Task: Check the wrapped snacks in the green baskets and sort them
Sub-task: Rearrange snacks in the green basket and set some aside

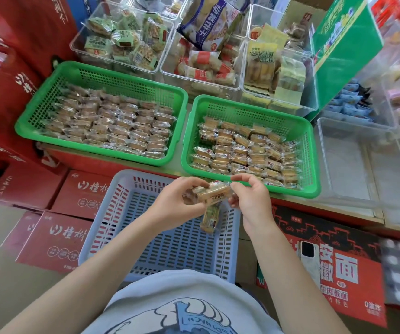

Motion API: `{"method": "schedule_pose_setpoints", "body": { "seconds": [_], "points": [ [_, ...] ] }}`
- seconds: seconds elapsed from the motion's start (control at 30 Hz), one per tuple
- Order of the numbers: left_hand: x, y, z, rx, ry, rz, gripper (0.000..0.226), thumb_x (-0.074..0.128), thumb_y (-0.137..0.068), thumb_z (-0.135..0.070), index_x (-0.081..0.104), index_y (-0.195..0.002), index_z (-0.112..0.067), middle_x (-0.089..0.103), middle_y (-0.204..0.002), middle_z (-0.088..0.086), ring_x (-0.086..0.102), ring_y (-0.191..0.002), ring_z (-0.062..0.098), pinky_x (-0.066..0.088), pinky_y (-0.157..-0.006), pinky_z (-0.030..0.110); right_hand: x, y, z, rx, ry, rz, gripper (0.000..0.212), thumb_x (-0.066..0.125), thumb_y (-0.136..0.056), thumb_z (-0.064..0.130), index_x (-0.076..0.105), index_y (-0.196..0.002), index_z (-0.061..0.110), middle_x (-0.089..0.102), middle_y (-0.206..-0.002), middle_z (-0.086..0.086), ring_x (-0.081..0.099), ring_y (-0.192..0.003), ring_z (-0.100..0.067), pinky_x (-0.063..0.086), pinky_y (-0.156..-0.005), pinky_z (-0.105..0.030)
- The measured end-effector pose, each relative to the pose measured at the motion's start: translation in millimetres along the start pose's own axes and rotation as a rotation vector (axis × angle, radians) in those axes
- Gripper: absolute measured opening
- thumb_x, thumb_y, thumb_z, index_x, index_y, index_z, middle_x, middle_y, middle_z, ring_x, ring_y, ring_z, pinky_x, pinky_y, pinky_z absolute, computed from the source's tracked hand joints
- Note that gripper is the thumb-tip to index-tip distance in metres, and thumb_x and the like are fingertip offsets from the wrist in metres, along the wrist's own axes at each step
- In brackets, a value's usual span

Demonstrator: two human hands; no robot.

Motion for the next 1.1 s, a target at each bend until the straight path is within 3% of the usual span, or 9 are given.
{"method": "schedule_pose_setpoints", "body": {
  "seconds": [0.1, 0.2, 0.33, 0.57, 0.67, 0.73, 0.83, 0.97, 1.1],
  "points": [
    [-1, -8, 12, -0.171, 0.287, -0.041, 0.027, 0.067, -0.089, -0.01, 0.074, -0.112, -0.022, 0.076, -0.103, -0.004, 0.072, -0.088, 0.009, 0.061, -0.08, 0.028, 7, -3, 11, -0.05, 0.055, 0.092, 0.02, 0.056, -0.101, 0.028, 0.072, -0.093, 0.019, 0.059, -0.067, 0.002, 0.054, -0.057, -0.01, 0.045, -0.055, -0.024],
    [12, -13, 25, -0.381, 0.698, -0.001, 0.023, 0.061, -0.098, -0.017, 0.07, -0.116, -0.005, 0.076, -0.098, 0.015, 0.073, -0.076, 0.019, 0.063, -0.073, 0.033, 21, -4, 23, -0.143, 0.125, 0.279, 0.038, 0.056, -0.086, 0.061, 0.071, -0.096, 0.027, 0.068, -0.088, 0.009, 0.063, -0.083, -0.005, 0.048, -0.069, -0.017],
    [11, -30, 27, -0.4, 0.948, -0.03, 0.042, 0.067, -0.089, -0.036, 0.068, -0.115, -0.003, 0.075, -0.103, 0.022, 0.073, -0.073, 0.026, 0.059, -0.057, 0.022, 23, -22, 23, -0.158, 0.179, 0.285, 0.04, 0.07, -0.082, 0.058, 0.071, -0.105, 0.025, 0.071, -0.102, -0.006, 0.067, -0.097, -0.027, 0.056, -0.077, -0.04],
    [1, -54, 41, -0.418, 1.022, -0.143, 0.032, 0.076, -0.072, -0.017, 0.068, -0.098, 0.0, 0.074, -0.09, 0.016, 0.072, -0.07, 0.019, 0.058, -0.059, 0.022, 22, -53, 13, -0.055, 0.124, 0.236, 0.04, 0.071, -0.085, 0.054, 0.07, -0.104, 0.018, 0.071, -0.106, -0.018, 0.069, -0.096, -0.035, 0.057, -0.085, -0.056],
    [-1, -64, 49, -0.394, 0.862, -0.118, 0.014, 0.073, -0.087, -0.019, 0.069, -0.095, -0.007, 0.075, -0.09, 0.006, 0.071, -0.086, 0.02, 0.061, -0.072, 0.03, 24, -65, 10, -0.014, 0.12, 0.265, 0.043, 0.075, -0.084, 0.05, 0.065, -0.111, 0.019, 0.07, -0.108, -0.014, 0.069, -0.099, -0.031, 0.056, -0.089, -0.055],
    [-12, -71, 51, -0.316, 0.628, -0.181, 0.007, 0.071, -0.093, -0.019, 0.07, -0.092, -0.012, 0.075, -0.089, 0.003, 0.07, -0.09, 0.022, 0.059, -0.084, 0.037, 24, -73, 11, -0.019, 0.177, 0.261, 0.038, 0.073, -0.09, 0.034, 0.057, -0.122, 0.022, 0.068, -0.114, -0.002, 0.066, -0.106, -0.019, 0.057, -0.091, -0.043],
    [-30, -85, 33, -0.108, 0.101, -0.223, 0.009, 0.07, -0.095, -0.017, 0.066, -0.087, -0.02, 0.072, -0.083, -0.004, 0.068, -0.081, 0.017, 0.056, -0.074, 0.033, 24, -79, 39, -0.233, 0.316, 0.188, 0.038, 0.069, -0.094, 0.026, 0.055, -0.129, 0.027, 0.061, -0.12, 0.01, 0.058, -0.111, -0.005, 0.049, -0.086, -0.019],
    [-25, -105, 7, 0.084, -0.158, -0.119, 0.006, 0.069, -0.094, -0.014, 0.066, -0.094, -0.018, 0.069, -0.084, -0.009, 0.067, -0.079, 0.012, 0.058, -0.071, 0.038, 54, -83, 65, -0.363, 0.52, 0.404, 0.025, 0.067, -0.095, 0.029, 0.067, -0.12, 0.025, 0.067, -0.107, 0.014, 0.06, -0.095, 0.003, 0.047, -0.076, -0.011],
    [-36, -122, -5, 0.185, -0.205, -0.195, 0.006, 0.078, -0.087, -0.015, 0.076, -0.092, -0.015, 0.071, -0.08, -0.01, 0.064, -0.072, 0.007, 0.054, -0.067, 0.029, 64, -104, 62, -0.298, 0.698, 0.464, 0.01, 0.078, -0.086, 0.029, 0.07, -0.09, 0.024, 0.068, -0.085, 0.011, 0.061, -0.077, -0.005, 0.048, -0.067, -0.023]
  ]
}}
Point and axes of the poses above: each hand's wrist, its own y-axis away from the middle knuckle, its own x-axis out of the palm, z = x × y, the point moved 9 cm from there along -y, towards the middle knuckle
